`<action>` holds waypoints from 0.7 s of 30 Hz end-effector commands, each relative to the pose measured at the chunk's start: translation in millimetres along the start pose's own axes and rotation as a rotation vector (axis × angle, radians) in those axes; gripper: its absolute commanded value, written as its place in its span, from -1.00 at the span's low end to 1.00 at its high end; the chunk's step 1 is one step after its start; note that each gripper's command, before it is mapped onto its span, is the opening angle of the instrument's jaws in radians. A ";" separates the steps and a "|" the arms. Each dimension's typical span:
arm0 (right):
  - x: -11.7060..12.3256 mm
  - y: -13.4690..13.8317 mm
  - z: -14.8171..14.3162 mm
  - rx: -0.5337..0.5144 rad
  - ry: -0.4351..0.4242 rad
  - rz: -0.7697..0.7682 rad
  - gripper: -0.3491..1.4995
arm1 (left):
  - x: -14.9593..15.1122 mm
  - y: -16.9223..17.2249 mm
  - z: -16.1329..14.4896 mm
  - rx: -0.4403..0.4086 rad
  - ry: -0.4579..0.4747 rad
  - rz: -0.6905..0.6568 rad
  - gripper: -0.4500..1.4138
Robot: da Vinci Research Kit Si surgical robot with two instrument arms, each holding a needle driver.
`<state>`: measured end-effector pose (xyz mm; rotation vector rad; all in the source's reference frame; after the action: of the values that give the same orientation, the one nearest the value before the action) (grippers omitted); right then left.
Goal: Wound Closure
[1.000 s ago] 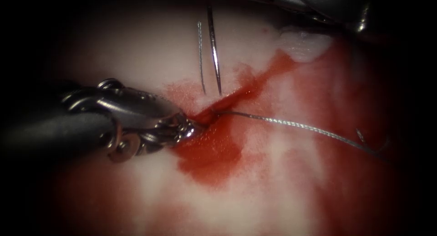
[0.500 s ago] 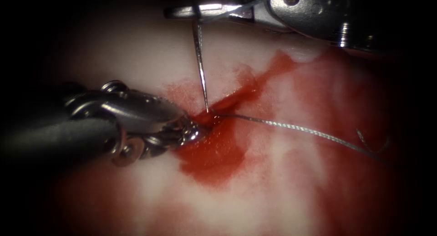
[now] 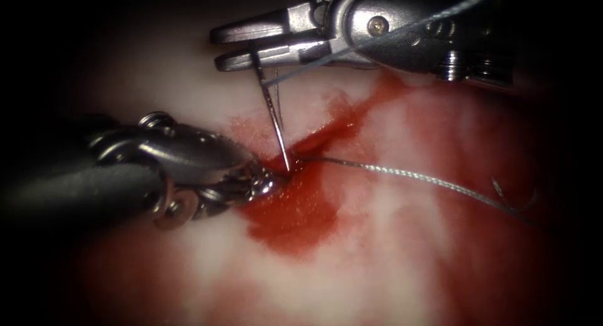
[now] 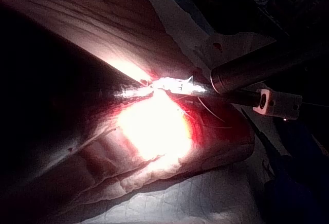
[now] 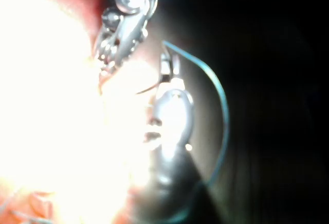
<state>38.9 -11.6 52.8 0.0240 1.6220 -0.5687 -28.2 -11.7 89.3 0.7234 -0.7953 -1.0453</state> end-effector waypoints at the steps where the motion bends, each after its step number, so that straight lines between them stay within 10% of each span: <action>1: -0.2 1.4 0.4 0.004 0.009 -0.010 -1.00 | -1.2 0.0 0.2 0.001 -0.004 0.004 -1.00; 21: -1.9 3.0 1.9 0.183 0.168 0.152 -1.00 | -1.0 0.0 0.3 0.002 -0.002 0.007 -1.00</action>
<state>40.9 -10.1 54.1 0.3464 1.7085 -0.6114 -28.1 -11.8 89.5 0.7244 -0.7950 -1.0406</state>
